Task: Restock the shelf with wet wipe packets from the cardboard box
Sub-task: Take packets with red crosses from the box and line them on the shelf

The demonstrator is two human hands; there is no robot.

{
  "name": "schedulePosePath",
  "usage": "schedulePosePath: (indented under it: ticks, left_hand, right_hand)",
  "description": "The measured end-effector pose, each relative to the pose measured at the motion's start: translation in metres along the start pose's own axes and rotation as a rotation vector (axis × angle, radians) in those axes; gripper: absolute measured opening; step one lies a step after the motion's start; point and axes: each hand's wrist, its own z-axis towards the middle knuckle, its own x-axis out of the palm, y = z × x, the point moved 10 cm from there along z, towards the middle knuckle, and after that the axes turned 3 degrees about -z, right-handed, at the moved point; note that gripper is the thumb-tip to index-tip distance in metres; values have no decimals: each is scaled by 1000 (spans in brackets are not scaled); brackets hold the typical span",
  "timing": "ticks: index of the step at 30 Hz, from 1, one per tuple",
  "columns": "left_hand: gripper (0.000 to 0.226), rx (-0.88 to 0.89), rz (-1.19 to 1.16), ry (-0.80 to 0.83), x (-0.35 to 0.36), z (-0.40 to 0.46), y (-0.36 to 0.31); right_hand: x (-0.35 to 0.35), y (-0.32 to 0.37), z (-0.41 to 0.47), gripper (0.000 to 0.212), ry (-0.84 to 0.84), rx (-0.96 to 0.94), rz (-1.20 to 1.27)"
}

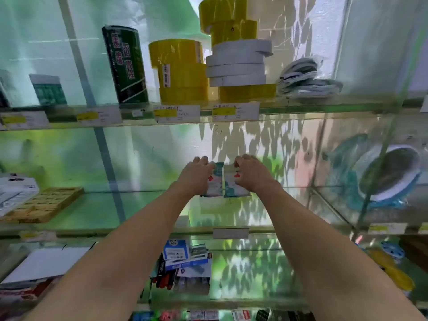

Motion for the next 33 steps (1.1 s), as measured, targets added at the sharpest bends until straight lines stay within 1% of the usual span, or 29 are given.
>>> schedulePosePath:
  ticks: [2,4,6,8,10,12,14,15,18,19,21,23,27,33]
  left_hand:
    - [61,-28,56,-10,0,13,-1]
    - [66,-47,81,10,6,23,-2]
    - [68,-72,68,46,15,33,-2]
    - [72,-98,48,47,18,38,-3]
    - [70,-128,48,55,24,41,-2]
    - [58,-142,76,82,29,42,-3]
    - [41,-147,103,104,31,44,-2]
    - [37,-144,109,108,31,44,-3]
    - [38,-128,85,135,27,42,-6]
    - [34,-129,58,153,26,39,-7]
    - [25,-157,-18,192,28,32,-7]
    - [21,-178,-55,192,29,25,-6]
    - [12,-171,-82,198,24,11,-11]
    - [9,-92,-110,179,16,-11,-15]
  right_hand:
    - [1,-4,11,47,-7,-33,-25]
    - [7,-3,18,56,24,-70,-37]
    - [18,0,27,64,55,-122,-58]
    - [23,2,32,72,71,-157,-94]
    - [27,3,38,77,84,-171,-135]
    - [31,3,41,73,118,-181,-157]
    - [37,4,42,59,170,-190,-139]
    - [39,4,41,54,192,-192,-128]
    - [42,6,37,54,237,-188,-142]
    - [43,7,35,51,258,-183,-150]
    - [45,8,30,42,294,-166,-148]
    - [44,9,23,32,305,-143,-155]
    - [36,11,4,19,268,-111,-178]
    - [17,13,-25,22,236,-7,-157]
